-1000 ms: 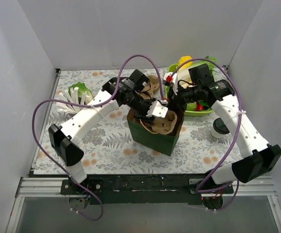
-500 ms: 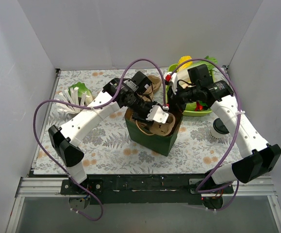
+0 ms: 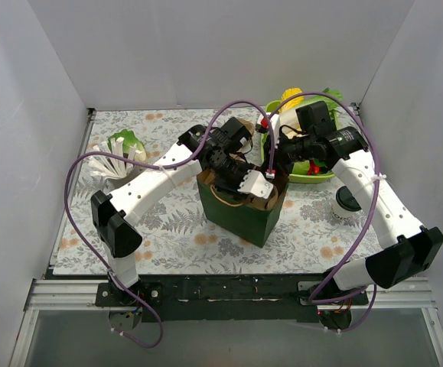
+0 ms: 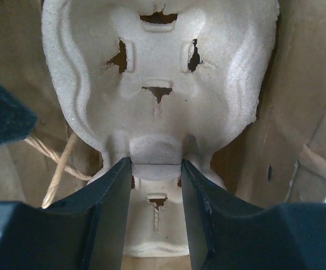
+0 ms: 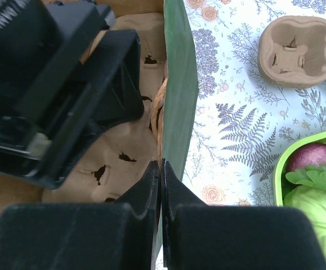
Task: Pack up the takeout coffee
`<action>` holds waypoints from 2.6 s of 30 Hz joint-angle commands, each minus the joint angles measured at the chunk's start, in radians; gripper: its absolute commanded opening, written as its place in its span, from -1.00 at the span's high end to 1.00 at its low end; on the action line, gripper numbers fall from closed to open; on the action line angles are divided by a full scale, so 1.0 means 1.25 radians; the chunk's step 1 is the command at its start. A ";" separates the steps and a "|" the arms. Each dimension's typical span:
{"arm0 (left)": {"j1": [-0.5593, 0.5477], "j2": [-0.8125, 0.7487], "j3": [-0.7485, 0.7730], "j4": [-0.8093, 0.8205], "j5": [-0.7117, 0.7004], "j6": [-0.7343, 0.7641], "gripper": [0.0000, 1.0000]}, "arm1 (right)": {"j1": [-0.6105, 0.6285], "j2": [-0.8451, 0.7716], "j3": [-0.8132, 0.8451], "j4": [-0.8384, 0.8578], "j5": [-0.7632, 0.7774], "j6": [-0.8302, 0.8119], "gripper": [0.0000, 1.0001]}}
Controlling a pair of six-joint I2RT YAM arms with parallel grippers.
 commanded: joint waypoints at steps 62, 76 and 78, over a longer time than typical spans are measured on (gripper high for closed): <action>0.024 0.087 -0.100 -0.039 -0.049 0.031 1.00 | -0.281 -0.110 -0.009 -0.078 -0.171 -0.030 -0.32; 0.027 0.125 -0.166 -0.005 -0.081 -0.035 1.00 | -0.281 -0.101 -0.015 -0.076 -0.179 -0.028 -0.32; 0.027 0.129 -0.179 0.008 -0.091 -0.043 1.00 | -0.280 -0.107 -0.020 -0.072 -0.180 -0.024 -0.32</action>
